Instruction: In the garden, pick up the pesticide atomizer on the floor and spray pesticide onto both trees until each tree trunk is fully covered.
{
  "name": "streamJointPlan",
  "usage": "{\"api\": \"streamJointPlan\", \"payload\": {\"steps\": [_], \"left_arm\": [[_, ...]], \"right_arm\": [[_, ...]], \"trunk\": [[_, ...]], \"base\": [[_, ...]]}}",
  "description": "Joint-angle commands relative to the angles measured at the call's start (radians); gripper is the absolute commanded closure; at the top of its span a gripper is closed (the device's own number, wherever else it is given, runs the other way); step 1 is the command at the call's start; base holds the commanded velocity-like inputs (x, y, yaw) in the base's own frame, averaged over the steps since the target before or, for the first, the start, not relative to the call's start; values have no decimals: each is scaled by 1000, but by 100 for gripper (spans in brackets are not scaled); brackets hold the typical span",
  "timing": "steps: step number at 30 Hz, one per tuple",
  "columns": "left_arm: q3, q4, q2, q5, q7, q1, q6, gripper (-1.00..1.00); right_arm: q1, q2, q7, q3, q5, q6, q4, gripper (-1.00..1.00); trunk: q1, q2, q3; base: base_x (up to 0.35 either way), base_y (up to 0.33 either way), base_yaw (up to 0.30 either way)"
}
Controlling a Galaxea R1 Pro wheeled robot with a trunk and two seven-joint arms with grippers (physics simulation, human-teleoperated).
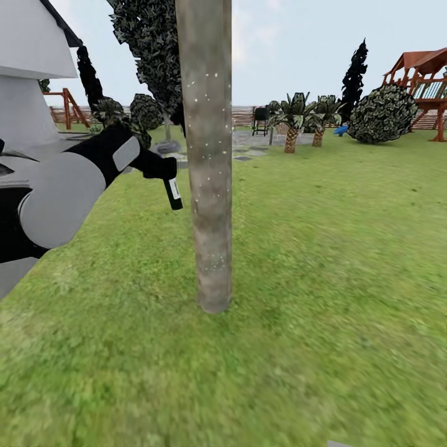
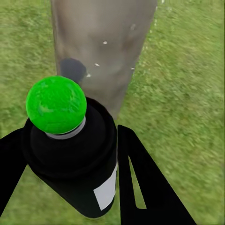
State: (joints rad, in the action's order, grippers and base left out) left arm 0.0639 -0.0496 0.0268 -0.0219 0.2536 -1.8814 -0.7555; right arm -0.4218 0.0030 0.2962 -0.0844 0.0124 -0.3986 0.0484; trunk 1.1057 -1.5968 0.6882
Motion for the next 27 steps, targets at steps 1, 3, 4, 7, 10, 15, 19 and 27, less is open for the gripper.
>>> {"api": "streamJointPlan", "payload": {"steps": [1,3,4,7,10,15,19,27], "left_arm": [[8,5,0,-2,1,2,-4,100],[8,17,1,-2,2,57,44,100],[8,19,1,-2,2,85,69,100],[8,21,10,-1,4,195,115,100],[8,22,29,-1,4,298,213,100],[8,22,45,-2,4,478,345,100],[8,22,65,-3,4,607,452,100],[8,22,105,-3,4,851,715,100]], "right_arm": [[-2,0,-2,-8,1,-9,4,-100],[-2,0,-2,-8,1,-9,4,-100],[-2,0,-2,-8,1,-9,4,-100],[-2,0,-2,-8,0,-9,4,-100],[-2,0,-2,-8,0,-9,4,-100],[-2,1,-2,-8,0,-9,4,-100],[-2,2,-2,-8,0,-9,4,-100],[-2,3,-2,-8,0,-9,4,-100]], "trunk": [[0,0,1],[0,0,1],[0,0,1],[0,0,1],[0,0,1],[0,0,1],[0,0,1],[0,0,1]], "base": [[-1,0,0],[0,0,0],[0,0,0],[0,0,0],[0,0,0],[0,0,0],[0,0,0],[0,0,0]]}}
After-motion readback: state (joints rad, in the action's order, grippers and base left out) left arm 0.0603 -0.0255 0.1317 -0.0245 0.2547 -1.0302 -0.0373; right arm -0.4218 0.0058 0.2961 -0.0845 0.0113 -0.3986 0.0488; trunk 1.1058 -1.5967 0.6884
